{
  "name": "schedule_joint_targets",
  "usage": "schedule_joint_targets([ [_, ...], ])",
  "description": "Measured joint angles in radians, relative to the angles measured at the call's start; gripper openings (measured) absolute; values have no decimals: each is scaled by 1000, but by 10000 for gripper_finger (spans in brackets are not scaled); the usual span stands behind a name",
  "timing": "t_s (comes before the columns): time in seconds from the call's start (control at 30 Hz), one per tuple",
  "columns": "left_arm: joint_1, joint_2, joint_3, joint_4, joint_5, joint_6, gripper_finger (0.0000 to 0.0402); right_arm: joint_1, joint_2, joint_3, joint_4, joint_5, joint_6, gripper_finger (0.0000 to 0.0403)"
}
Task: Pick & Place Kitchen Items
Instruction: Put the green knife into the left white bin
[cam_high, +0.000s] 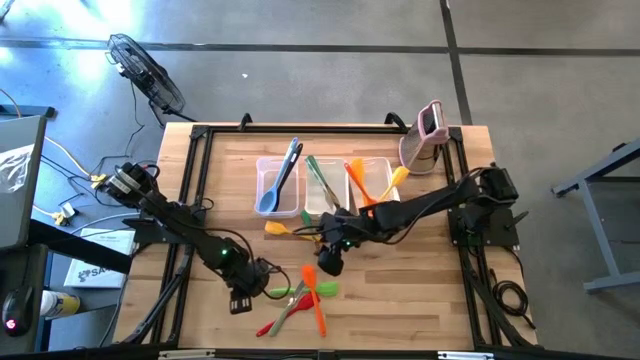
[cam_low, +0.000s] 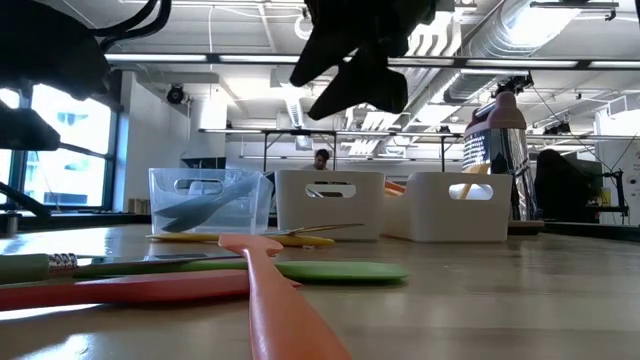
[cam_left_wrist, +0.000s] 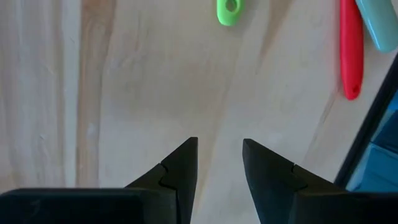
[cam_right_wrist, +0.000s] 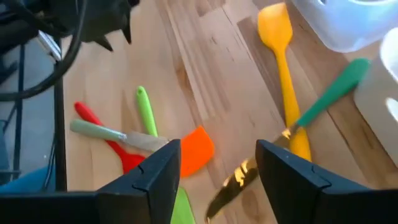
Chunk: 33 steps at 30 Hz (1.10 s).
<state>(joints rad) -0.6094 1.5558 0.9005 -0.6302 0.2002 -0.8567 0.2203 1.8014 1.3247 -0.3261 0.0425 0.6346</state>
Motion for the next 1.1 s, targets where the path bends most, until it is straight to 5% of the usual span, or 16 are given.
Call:
schedule_joint_targets([
  [0.43, 0, 0, 0, 3, -26, 14, 125, -29, 145, 0, 44, -20, 46, 200],
  [0.67, 0, 0, 0, 3, -36, 14, 125, -55, 156, 0, 58, 82, -37, 200],
  [1.1, 0, 0, 0, 2, -60, 14, 125, -65, 215, 2, 137, 101, -67, 200],
])
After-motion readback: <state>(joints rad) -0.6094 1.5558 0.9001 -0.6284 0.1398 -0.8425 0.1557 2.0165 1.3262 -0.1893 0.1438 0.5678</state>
